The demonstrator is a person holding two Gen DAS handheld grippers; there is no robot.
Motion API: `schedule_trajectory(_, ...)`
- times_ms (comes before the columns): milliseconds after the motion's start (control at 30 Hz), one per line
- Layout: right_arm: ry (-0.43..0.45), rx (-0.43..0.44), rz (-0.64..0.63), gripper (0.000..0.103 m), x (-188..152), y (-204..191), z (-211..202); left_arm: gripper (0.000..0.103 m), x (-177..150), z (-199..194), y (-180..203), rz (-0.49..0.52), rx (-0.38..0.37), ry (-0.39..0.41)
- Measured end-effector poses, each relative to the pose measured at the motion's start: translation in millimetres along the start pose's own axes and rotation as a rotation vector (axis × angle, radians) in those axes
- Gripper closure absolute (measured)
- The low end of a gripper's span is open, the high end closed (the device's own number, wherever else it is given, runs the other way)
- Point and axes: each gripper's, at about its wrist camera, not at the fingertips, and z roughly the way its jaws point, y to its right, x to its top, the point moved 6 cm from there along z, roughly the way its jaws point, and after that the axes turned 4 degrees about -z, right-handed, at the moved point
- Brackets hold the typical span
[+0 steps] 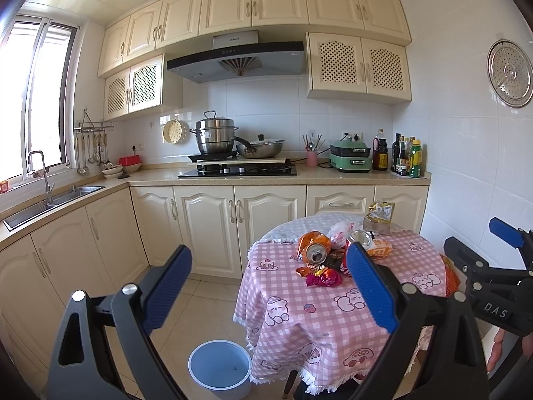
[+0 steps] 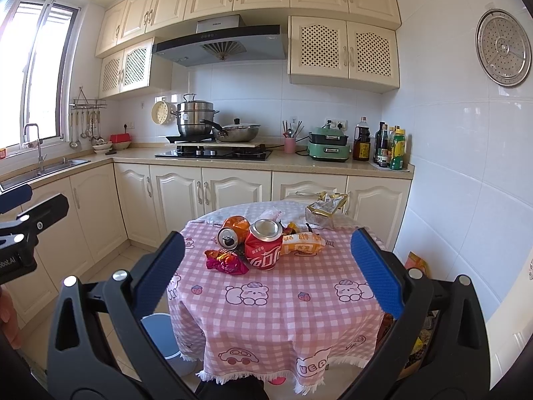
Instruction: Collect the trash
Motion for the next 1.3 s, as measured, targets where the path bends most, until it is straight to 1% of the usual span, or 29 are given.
schedule_trajectory(467, -0.021, 0.007, 0.002, 0.005, -8.7, -3.2, 4.2, 0.011, -4.5, 2.4, -0.5, 0.002, 0.000, -0.008)
schedule_trajectory(767, -0.053, 0.033, 0.014, 0.005, -10.4, 1.2, 10.9, 0.011, -14.0, 13.7, -1.0, 0.009, 0.001, -0.036)
schedule_trajectory(933, -0.034, -0.016, 0.004, 0.005, -10.8, 2.4, 9.7, 0.011, -17.6, 18.5, -2.3, 0.010, 0.010, -0.049)
schedule_trajectory(1167, -0.104, 0.013, 0.016, 0.005, -21.0, 5.0, 34.2, 0.011, -25.5, 35.5, 1.0, 0.027, 0.022, -0.087)
schedule_trajectory(1300, -0.146, 0.009, 0.013, 0.005, -32.0, 8.3, 55.8, 0.011, -36.1, 58.9, 1.1, 0.043, 0.037, -0.138)
